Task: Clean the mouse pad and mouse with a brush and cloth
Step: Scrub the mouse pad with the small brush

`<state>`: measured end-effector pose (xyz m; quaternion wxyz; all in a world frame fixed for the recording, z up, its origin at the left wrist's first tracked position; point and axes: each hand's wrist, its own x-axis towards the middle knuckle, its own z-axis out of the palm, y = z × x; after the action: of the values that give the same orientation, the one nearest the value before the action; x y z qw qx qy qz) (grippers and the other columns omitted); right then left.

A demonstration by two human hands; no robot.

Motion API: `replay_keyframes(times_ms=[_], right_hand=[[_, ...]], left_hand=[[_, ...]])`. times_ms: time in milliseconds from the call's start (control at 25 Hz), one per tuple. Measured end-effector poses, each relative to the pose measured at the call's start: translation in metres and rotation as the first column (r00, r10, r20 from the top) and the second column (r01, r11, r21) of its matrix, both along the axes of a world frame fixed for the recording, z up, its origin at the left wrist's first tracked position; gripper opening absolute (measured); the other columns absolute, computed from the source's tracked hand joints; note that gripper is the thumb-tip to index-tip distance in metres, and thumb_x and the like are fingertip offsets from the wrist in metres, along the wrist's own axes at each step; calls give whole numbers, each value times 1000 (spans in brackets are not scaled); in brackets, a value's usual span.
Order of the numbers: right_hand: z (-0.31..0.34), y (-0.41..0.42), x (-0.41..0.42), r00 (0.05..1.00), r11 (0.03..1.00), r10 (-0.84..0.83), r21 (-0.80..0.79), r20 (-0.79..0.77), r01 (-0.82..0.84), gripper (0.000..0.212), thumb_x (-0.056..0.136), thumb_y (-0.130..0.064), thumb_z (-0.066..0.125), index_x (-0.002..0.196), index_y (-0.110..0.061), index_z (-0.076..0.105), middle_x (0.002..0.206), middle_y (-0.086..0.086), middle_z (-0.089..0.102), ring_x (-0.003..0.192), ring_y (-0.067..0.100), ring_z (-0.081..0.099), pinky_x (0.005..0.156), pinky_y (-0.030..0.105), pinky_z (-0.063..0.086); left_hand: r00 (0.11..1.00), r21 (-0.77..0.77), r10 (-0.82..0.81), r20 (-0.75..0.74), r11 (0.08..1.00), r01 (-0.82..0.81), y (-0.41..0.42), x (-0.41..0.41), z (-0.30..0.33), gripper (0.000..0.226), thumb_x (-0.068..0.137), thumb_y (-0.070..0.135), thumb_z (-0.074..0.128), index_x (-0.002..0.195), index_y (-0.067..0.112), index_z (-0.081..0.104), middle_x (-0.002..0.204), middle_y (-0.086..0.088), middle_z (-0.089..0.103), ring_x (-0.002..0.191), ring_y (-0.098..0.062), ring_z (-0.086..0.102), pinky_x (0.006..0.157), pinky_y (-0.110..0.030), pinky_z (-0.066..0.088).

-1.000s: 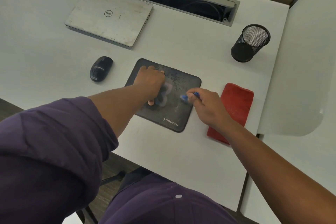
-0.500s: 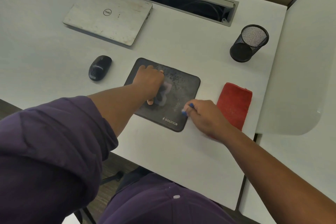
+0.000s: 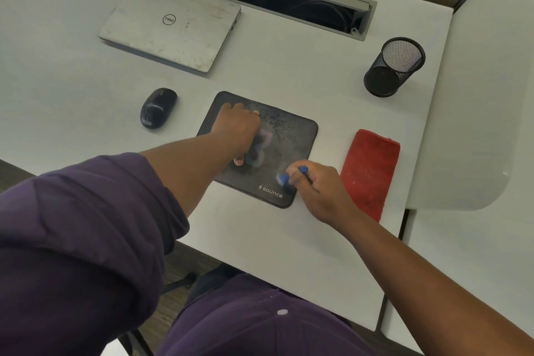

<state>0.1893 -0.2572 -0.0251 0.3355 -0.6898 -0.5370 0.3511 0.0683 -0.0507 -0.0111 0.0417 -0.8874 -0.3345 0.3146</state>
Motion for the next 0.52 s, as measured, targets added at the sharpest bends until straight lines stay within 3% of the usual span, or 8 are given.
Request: replay_keyframes(times_ms=[120, 200, 280, 360, 440, 520], right_hand=[[-5, 3, -4, 979, 998, -8, -63, 204, 21, 32, 102, -30, 42, 74, -19, 52, 63, -7, 56, 59, 13, 51, 55, 37, 39], [-7, 0, -11, 998, 993, 52, -112, 45, -47, 31, 102, -29, 43, 76, -19, 57, 66, -7, 61, 62, 12, 56, 58, 37, 42], [-4, 1, -12, 997, 999, -2, -50, -73, -2, 28, 101, -30, 44, 80, -20, 60, 71, -7, 64, 66, 12, 58, 59, 30, 44], [-4, 4, -9, 1000, 1000, 8, 17, 28, -9, 28, 101, -30, 43, 76, -26, 54, 66, -11, 57, 65, 9, 54, 57, 25, 37], [-7, 5, -12, 987, 992, 126, -43, 98, -123, 30, 102, -28, 44, 74, -25, 52, 64, -11, 55, 64, 7, 52, 58, 29, 37], [-9, 4, -16, 983, 974, 177, -134, -51, -182, 26, 102, -28, 47, 80, -24, 60, 72, -11, 64, 68, 7, 59, 63, 32, 47]], left_hand=[[1000, 2, -6, -17, 1000, 6, -1, 1, 1, 92, 48, 45, 96, 126, 16, 55, 109, 1, 65, 107, -24, 52, 76, -36, 32], [1000, 11, -9, -18, 1000, 9, 0, 1, 1, 93, 50, 44, 95, 128, 16, 54, 110, 0, 64, 107, -25, 52, 77, -36, 32], [1000, 23, -8, -17, 1000, 8, -1, 0, 1, 91, 53, 43, 94, 130, 16, 53, 112, 1, 64, 107, -24, 52, 76, -35, 31], [1000, 20, -17, -14, 1000, 17, -1, 0, 2, 83, 56, 41, 93, 126, 17, 56, 116, 1, 64, 108, -24, 51, 76, -34, 30], [1000, 20, -20, -15, 1000, 21, -2, 1, 2, 78, 58, 40, 92, 124, 18, 57, 113, 1, 64, 107, -24, 51, 77, -34, 30], [1000, 25, -24, -20, 999, 24, -2, 1, 3, 73, 60, 39, 91, 122, 18, 58, 113, 1, 64, 106, -24, 51, 77, -34, 31]])
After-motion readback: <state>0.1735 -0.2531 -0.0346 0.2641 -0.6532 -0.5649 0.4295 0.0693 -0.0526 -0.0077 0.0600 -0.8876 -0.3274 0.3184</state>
